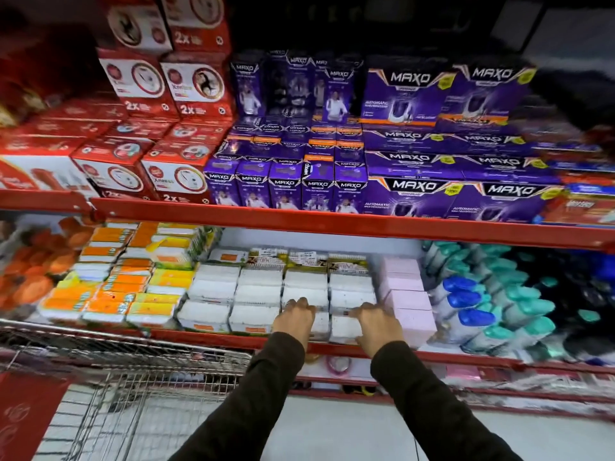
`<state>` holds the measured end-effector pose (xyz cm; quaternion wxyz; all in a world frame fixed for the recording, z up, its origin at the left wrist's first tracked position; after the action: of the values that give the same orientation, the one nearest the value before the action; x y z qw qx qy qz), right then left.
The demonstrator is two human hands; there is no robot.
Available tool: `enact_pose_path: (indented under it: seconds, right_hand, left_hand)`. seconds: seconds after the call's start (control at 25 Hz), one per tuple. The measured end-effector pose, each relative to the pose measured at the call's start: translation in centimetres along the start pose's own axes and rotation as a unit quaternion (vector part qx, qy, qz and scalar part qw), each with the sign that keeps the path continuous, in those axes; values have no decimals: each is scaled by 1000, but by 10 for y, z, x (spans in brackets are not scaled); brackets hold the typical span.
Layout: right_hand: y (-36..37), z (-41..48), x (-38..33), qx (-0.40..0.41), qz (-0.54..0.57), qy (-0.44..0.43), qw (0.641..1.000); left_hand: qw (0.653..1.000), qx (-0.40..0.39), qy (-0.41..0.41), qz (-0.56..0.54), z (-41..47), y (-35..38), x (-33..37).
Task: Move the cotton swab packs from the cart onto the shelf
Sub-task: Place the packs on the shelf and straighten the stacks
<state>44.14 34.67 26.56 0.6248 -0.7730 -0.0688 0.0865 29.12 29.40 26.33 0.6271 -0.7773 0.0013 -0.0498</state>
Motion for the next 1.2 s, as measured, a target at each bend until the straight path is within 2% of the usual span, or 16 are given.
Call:
enact_pose_path:
  seconds: [0.12, 0.2, 0.28, 0.32, 0.36, 0.4, 0.48, 0.52, 0.56, 0.6, 0.64, 0.68, 0.76, 0.84, 1.04, 1.2]
  right_hand:
    - [6, 3, 0, 30, 11, -20, 999]
    - [8, -1, 4, 29, 70, -25, 997]
    - [3, -16, 11, 24, 247, 15, 969]
    - [4, -26, 15, 12, 383, 64, 921]
    - [10, -36, 20, -15, 537, 135, 833]
    - [21, -45, 21, -63, 681, 219, 696]
    - [48, -60, 10, -182, 836, 349, 381]
    - [55, -63, 6, -216, 856, 381, 274]
    - [60, -65, 4, -233, 861, 401, 210]
    - [61, -64, 2, -239, 863, 410, 173]
    - [60, -62, 0, -240, 866, 411, 151]
    - [59, -60, -3, -241, 870, 409, 135]
    - [51, -55, -8, -251, 871, 400, 133]
    - [43, -49, -8, -255, 869, 395, 156]
    - [44, -38, -7, -260, 868, 385, 176]
    - [50, -37, -9, -262, 870, 377, 182]
  left_hand:
    - [999, 17, 3, -35, 3, 8, -4]
    - [996, 53, 1, -76, -3, 11, -8]
    - [980, 133, -28, -147, -19, 7, -7]
    - [957, 193, -65, -209, -30, 4, -4]
    - [915, 248, -117, -296, -43, 0, -1]
    - [846, 284, -188, -409, -54, 0, 2]
    - [627, 274, -333, -649, -65, 12, 14]
    - [501, 246, -375, -740, -65, 18, 24]
    - [387, 230, -390, -803, -63, 19, 34]
    - [301, 229, -393, -838, -61, 18, 40]
    - [247, 239, -396, -852, -59, 18, 42]
    - [216, 248, -401, -855, -59, 18, 41]
    - [187, 254, -409, -856, -54, 21, 37]
    - [163, 251, -401, -865, -48, 20, 30]
    - [157, 285, -401, -856, -43, 15, 21]
    - [159, 266, -374, -874, -39, 35, 11]
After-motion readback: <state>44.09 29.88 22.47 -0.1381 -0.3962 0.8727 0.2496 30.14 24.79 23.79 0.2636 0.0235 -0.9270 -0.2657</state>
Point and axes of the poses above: each hand's wrist, its own z-axis towards the middle knuckle, its own y-axis out of the palm, x = y × z, the point moved 5 cm from there along z, towards the middle knuckle, and after that the axes turned 15 degrees about y, right-handed, at the moved point
